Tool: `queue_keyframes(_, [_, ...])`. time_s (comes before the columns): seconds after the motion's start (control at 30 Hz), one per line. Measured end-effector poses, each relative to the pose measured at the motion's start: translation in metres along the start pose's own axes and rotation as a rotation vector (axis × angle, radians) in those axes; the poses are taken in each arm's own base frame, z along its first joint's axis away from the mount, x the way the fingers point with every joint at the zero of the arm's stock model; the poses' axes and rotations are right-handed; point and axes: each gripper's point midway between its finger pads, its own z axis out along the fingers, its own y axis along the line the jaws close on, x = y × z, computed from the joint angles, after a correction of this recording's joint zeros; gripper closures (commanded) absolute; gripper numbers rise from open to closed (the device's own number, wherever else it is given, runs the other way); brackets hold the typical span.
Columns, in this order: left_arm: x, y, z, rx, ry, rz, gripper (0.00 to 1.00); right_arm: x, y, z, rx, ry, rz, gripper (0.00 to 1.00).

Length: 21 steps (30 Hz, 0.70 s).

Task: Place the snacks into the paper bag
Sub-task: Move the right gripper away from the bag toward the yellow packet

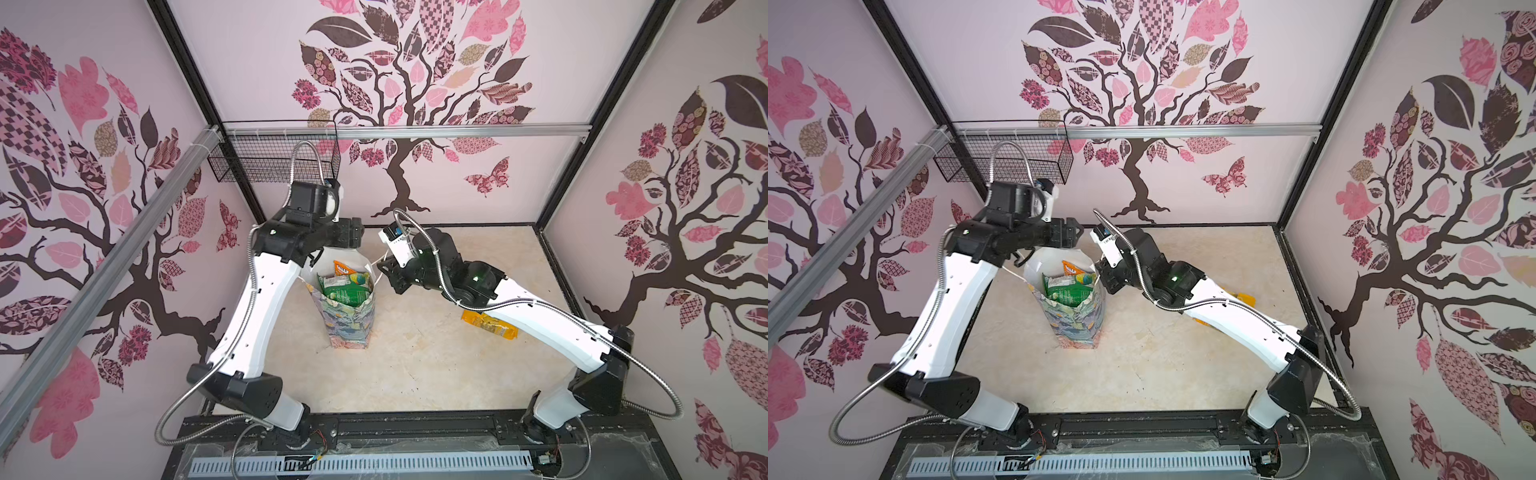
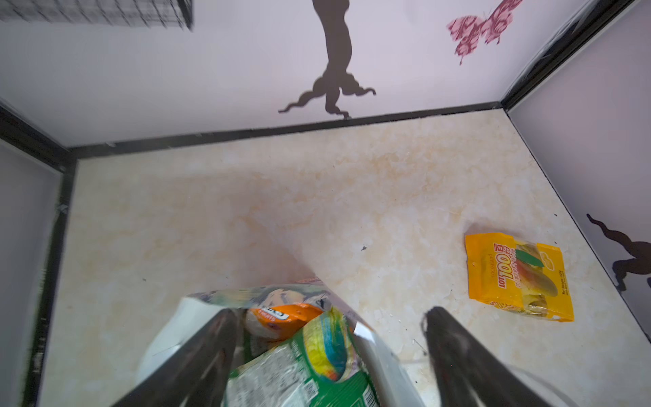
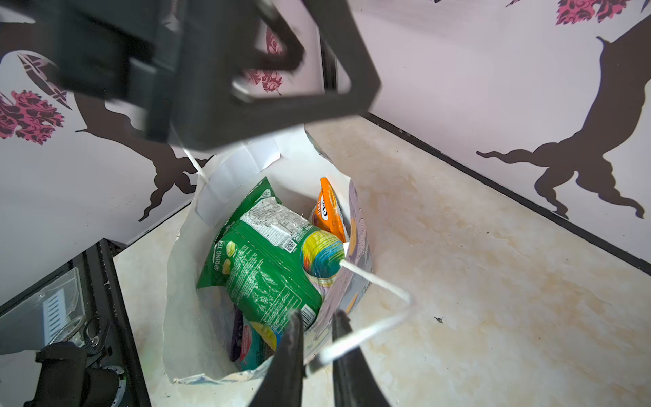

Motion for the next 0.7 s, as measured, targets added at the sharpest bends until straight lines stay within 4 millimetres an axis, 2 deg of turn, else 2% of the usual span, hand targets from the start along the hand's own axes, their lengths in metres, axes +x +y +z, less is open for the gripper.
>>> queue_keyframes(0.07, [-0.007,0.009,-0.037,-0.028,-0.068,-0.002,0.04,-0.001,0.0,-0.001,0.0,0.003,0.0,0.63])
queue_keyframes(0.17, [-0.011,0.042,-0.083,-0.106,-0.162,-0.045,0.02,-0.008,0.0,-0.008,0.007,0.0,0.001,0.53])
queue_keyframes(0.23, [-0.004,0.072,-0.098,-0.182,-0.192,-0.093,0.02,-0.014,-0.004,-0.018,0.032,-0.015,0.004,0.45])
queue_keyframes(0.3, [0.008,0.094,-0.101,-0.229,-0.196,-0.138,0.02,-0.02,-0.01,-0.033,0.07,-0.033,0.001,0.41])
queue_keyframes(0.37, [0.022,0.107,-0.093,-0.237,-0.179,-0.173,0.02,-0.026,-0.018,-0.055,0.118,-0.063,0.003,0.38])
queue_keyframes(0.5, [0.05,0.115,-0.049,-0.164,-0.099,-0.237,0.02,-0.018,-0.043,-0.103,0.25,-0.094,0.025,0.38])
queue_keyframes(0.57, [0.063,0.113,-0.026,-0.103,-0.049,-0.267,0.03,0.0,-0.063,-0.12,0.329,-0.079,0.052,0.38])
queue_keyframes(0.63, [0.07,0.11,-0.01,-0.052,-0.012,-0.289,0.04,0.029,-0.09,-0.129,0.404,-0.027,0.095,0.37])
queue_keyframes(0.7, [0.072,0.109,-0.001,-0.026,0.0,-0.298,0.05,0.072,-0.127,-0.134,0.508,0.055,0.164,0.36])
